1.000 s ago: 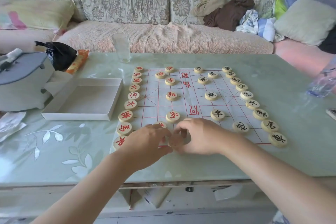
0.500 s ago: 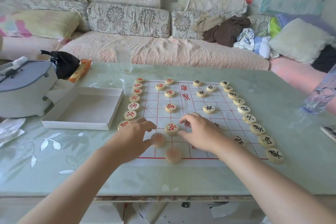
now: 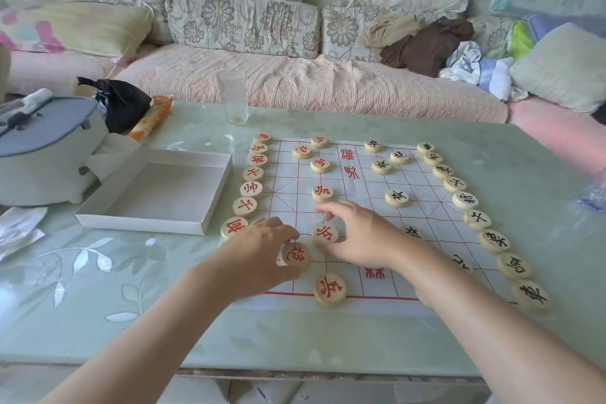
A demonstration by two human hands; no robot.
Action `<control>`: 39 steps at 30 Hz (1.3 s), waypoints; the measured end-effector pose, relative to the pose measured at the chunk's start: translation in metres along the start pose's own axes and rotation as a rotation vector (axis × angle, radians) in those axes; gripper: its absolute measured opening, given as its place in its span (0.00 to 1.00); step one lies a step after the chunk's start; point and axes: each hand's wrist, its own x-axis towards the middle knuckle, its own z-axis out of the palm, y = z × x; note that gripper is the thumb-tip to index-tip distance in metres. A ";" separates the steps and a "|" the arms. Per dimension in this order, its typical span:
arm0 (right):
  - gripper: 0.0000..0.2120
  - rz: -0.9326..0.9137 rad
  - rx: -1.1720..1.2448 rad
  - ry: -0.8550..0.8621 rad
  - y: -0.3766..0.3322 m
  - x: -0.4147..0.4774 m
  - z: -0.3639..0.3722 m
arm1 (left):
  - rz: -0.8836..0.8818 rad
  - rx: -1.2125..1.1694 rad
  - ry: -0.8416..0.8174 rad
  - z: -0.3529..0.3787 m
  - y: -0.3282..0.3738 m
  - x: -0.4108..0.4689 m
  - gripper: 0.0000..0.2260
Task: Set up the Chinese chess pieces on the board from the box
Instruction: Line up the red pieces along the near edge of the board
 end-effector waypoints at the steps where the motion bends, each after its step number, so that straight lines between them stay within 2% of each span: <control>1: 0.32 0.015 0.003 0.014 0.000 0.000 0.001 | 0.010 0.014 -0.001 0.000 0.000 0.000 0.25; 5: 0.26 -0.006 -0.011 0.036 0.000 0.003 0.004 | 0.019 0.023 -0.006 0.000 0.002 0.001 0.24; 10: 0.32 -0.001 0.022 0.013 0.002 0.002 0.004 | 0.011 0.031 -0.016 -0.001 0.002 0.002 0.26; 15: 0.28 0.001 0.060 0.034 0.002 -0.001 0.001 | -0.018 0.033 -0.023 -0.002 0.004 0.004 0.24; 20: 0.32 0.010 0.071 0.026 0.002 -0.002 0.002 | -0.021 0.037 -0.016 -0.002 0.007 0.003 0.26; 29: 0.27 0.034 0.026 0.088 0.001 0.000 0.004 | -0.039 0.037 -0.026 -0.003 0.009 0.003 0.23; 39: 0.25 0.034 -0.019 0.050 -0.006 0.000 0.001 | -0.041 0.029 -0.028 -0.003 0.009 -0.001 0.27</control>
